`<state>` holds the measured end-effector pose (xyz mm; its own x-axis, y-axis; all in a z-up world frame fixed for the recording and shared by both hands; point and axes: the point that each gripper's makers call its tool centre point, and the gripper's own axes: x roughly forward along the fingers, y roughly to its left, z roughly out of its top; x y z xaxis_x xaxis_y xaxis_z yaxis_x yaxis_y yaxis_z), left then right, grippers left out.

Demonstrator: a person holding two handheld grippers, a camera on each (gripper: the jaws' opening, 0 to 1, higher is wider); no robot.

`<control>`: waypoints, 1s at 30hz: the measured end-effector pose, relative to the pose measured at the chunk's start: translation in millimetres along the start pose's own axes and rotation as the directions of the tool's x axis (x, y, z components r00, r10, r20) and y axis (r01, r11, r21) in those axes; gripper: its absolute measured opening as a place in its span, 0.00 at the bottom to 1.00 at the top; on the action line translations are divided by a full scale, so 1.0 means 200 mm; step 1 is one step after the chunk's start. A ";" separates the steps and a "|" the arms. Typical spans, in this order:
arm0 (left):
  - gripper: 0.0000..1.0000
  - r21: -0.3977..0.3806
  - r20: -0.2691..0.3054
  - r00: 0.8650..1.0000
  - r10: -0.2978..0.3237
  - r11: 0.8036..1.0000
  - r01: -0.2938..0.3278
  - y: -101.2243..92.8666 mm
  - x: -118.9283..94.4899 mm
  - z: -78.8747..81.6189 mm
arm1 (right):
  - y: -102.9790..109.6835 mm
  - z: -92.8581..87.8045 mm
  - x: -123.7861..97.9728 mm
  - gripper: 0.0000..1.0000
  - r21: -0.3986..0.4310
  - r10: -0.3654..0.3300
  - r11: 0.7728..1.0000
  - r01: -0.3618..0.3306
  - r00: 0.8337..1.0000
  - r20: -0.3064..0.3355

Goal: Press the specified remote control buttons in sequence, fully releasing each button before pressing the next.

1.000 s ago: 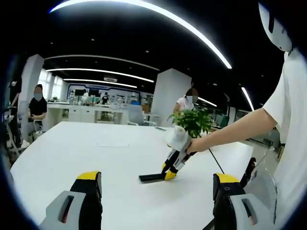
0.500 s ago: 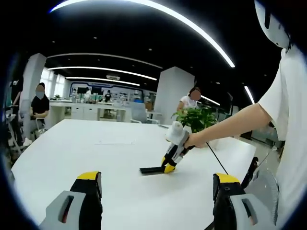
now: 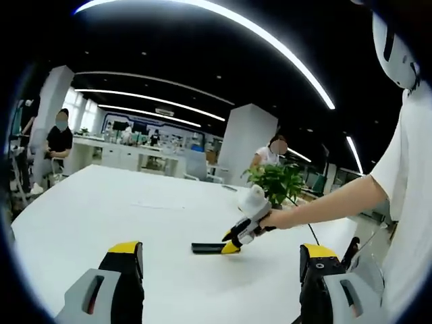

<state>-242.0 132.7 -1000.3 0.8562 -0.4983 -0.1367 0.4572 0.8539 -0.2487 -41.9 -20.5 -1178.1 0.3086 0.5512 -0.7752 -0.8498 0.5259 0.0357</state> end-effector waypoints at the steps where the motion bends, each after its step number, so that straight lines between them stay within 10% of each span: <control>1: 0.99 0.002 0.000 1.000 0.002 1.000 -0.002 0.00 0.00 0.00 | 0.01 0.01 -0.02 0.43 0.031 -0.010 0.999 0.009 1.000 0.030; 9: 0.99 0.020 0.054 0.998 0.029 0.999 -0.030 -0.03 0.00 0.05 | 0.05 -0.01 -0.32 0.66 0.089 -0.203 0.978 0.190 0.961 0.187; 15: 0.99 0.064 0.030 1.000 -0.008 0.998 0.006 -0.12 0.01 0.06 | 0.17 0.03 -0.53 0.81 0.227 -0.251 0.957 0.183 0.912 0.324; 30: 0.99 0.071 0.062 0.998 -0.002 0.997 -0.002 -0.16 -0.06 0.12 | 0.45 -0.02 -0.79 0.99 0.270 -0.295 0.943 0.194 0.862 0.413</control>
<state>-261.8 114.3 -968.2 0.8685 -0.4897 -0.0765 0.4711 0.8636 -0.1795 -168.3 -63.3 -1053.8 0.6932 0.5870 -0.4182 -0.6264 0.7777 0.0532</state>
